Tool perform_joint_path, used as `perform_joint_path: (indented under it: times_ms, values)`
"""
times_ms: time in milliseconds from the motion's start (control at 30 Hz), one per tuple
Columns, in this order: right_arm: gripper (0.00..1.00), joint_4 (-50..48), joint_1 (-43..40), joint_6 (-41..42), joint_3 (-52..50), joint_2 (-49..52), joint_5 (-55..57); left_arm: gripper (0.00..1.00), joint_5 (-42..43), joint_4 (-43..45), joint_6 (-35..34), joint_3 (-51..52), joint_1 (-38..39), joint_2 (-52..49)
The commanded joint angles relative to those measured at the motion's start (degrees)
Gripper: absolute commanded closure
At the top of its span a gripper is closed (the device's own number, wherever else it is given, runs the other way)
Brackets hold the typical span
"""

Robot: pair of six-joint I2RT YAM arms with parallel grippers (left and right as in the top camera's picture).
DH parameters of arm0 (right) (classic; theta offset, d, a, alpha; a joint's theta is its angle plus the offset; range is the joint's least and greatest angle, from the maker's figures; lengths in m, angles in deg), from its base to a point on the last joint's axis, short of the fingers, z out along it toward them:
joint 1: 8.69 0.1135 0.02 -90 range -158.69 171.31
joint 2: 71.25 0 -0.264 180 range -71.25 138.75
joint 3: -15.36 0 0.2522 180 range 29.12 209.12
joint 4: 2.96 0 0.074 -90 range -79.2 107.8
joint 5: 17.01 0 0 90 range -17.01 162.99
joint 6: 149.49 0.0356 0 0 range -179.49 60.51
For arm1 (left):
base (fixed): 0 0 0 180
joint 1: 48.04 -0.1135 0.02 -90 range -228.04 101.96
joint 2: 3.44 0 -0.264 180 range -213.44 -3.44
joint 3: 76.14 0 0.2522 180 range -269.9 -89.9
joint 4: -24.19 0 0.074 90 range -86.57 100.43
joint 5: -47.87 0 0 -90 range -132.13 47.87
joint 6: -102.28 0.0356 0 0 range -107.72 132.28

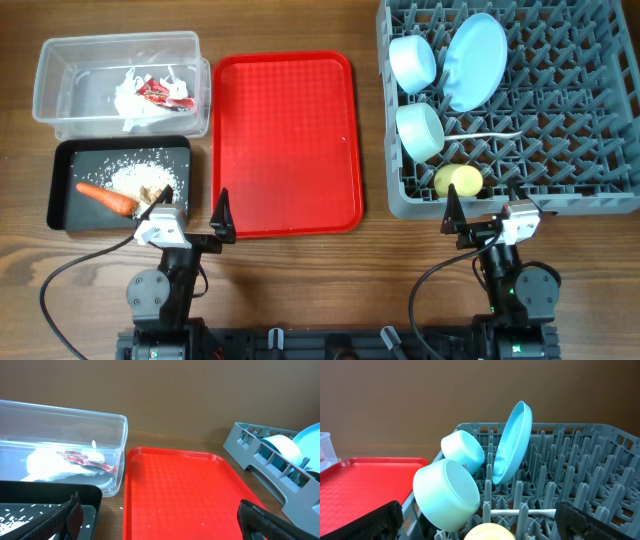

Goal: Sort waste into correct bins and load items into the dishwasher rack

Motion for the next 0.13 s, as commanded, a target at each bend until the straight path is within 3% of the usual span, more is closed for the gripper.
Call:
perform_joint_path:
  times_ms: [0, 100]
  values:
    - [0.0, -0.3, 0.3, 0.3, -0.1, -0.5, 0.6, 0.0, -0.5, -0.3, 0.7, 0.3, -0.4, 0.3]
    - [0.0, -0.3, 0.3, 0.3, -0.1, -0.5, 0.6, 0.0, -0.5, -0.3, 0.7, 0.3, -0.4, 0.3]
